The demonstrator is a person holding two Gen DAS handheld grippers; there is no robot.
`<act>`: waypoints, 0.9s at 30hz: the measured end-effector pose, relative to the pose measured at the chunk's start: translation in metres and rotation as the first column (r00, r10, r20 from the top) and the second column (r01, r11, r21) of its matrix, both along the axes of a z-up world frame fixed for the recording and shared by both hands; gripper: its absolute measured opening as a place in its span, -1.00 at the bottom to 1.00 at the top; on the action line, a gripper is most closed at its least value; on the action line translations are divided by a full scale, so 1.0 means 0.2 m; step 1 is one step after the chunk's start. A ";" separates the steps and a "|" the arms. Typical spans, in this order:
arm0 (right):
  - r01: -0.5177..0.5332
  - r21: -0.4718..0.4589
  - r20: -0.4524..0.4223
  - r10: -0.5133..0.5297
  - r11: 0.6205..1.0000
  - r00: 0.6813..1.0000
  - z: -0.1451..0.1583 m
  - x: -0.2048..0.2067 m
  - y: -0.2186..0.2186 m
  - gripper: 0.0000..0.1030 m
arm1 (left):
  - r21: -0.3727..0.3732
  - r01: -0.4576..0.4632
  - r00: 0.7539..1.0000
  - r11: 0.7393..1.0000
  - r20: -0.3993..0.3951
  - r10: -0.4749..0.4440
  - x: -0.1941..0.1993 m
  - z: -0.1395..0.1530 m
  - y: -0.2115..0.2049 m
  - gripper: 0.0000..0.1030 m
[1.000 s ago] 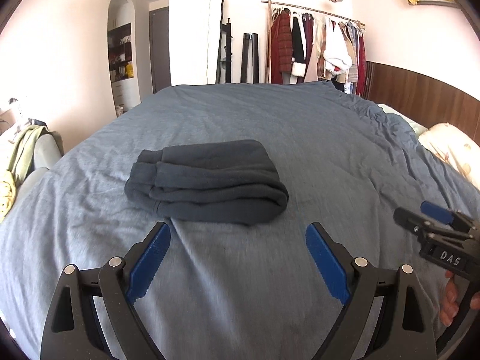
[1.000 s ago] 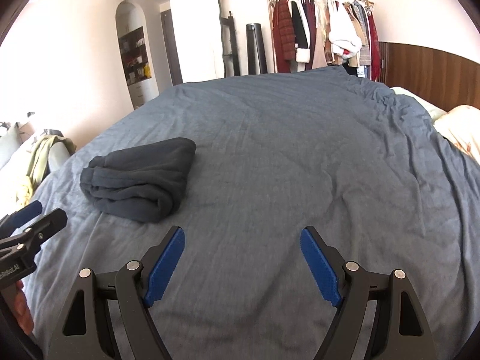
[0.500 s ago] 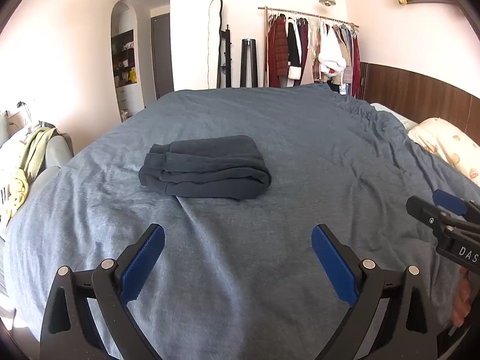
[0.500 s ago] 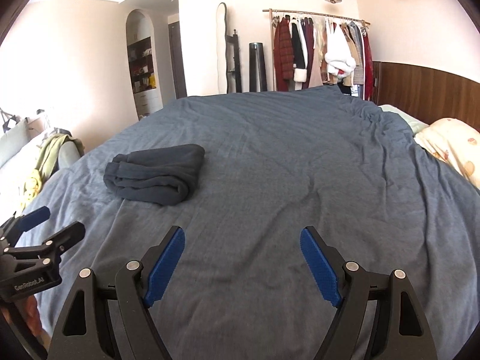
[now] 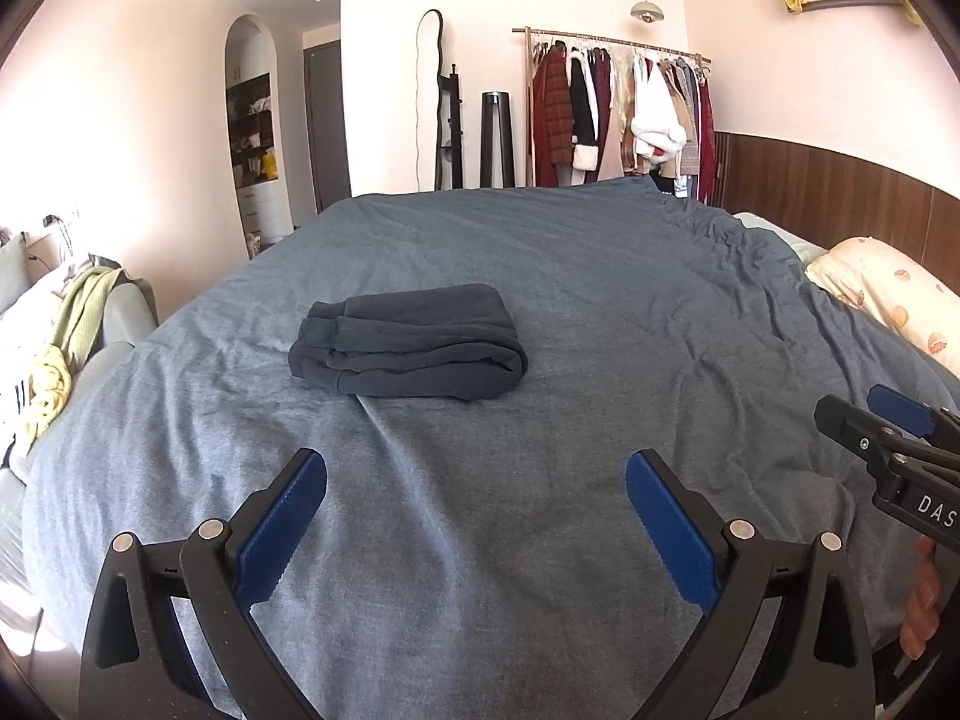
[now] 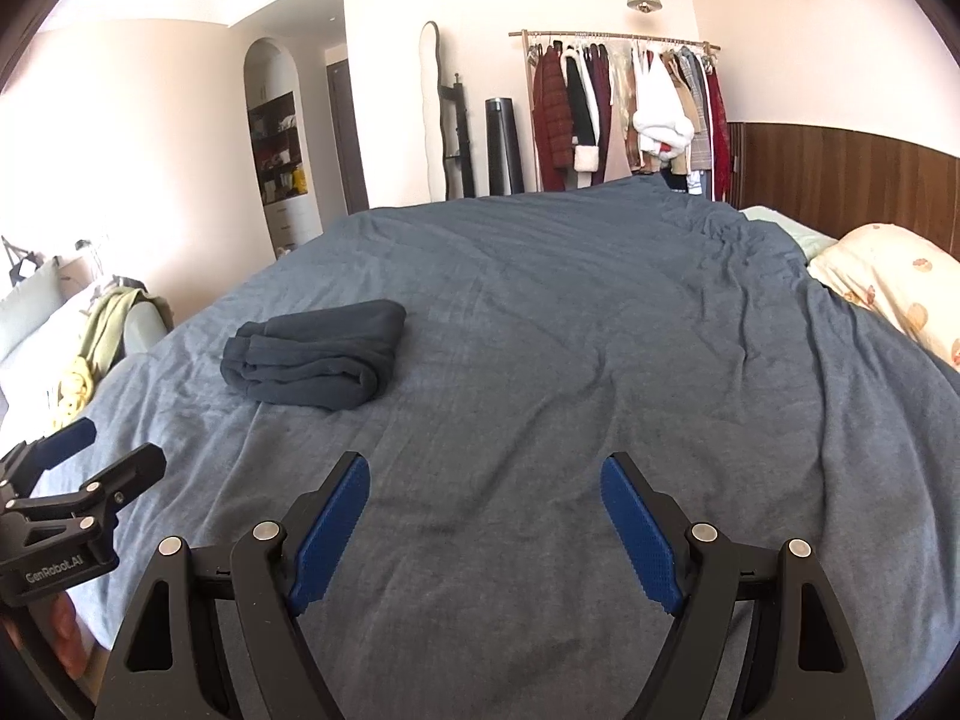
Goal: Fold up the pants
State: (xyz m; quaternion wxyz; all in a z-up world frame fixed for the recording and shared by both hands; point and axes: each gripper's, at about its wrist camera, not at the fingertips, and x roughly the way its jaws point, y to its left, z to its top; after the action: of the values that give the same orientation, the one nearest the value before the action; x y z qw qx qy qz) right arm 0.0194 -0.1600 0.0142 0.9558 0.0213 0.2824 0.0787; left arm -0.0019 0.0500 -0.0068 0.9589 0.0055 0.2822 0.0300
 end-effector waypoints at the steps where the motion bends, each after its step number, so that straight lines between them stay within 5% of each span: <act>1: 0.000 0.001 0.002 0.000 1.000 1.000 0.00 -0.01 0.00 0.55 | -0.001 -0.002 1.000 1.000 0.003 0.002 -0.01 0.01 0.00 0.98; 27: -0.003 0.005 0.030 0.003 1.000 1.000 0.03 -0.07 0.00 0.55 | -0.006 0.022 0.999 1.000 0.031 -0.022 -0.03 0.06 0.00 0.99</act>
State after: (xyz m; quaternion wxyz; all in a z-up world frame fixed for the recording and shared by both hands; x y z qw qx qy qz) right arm 0.0061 -0.1592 0.0204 0.9598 0.0221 0.2679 0.0810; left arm -0.0084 0.0499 0.0053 0.9633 0.0053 0.2676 0.0186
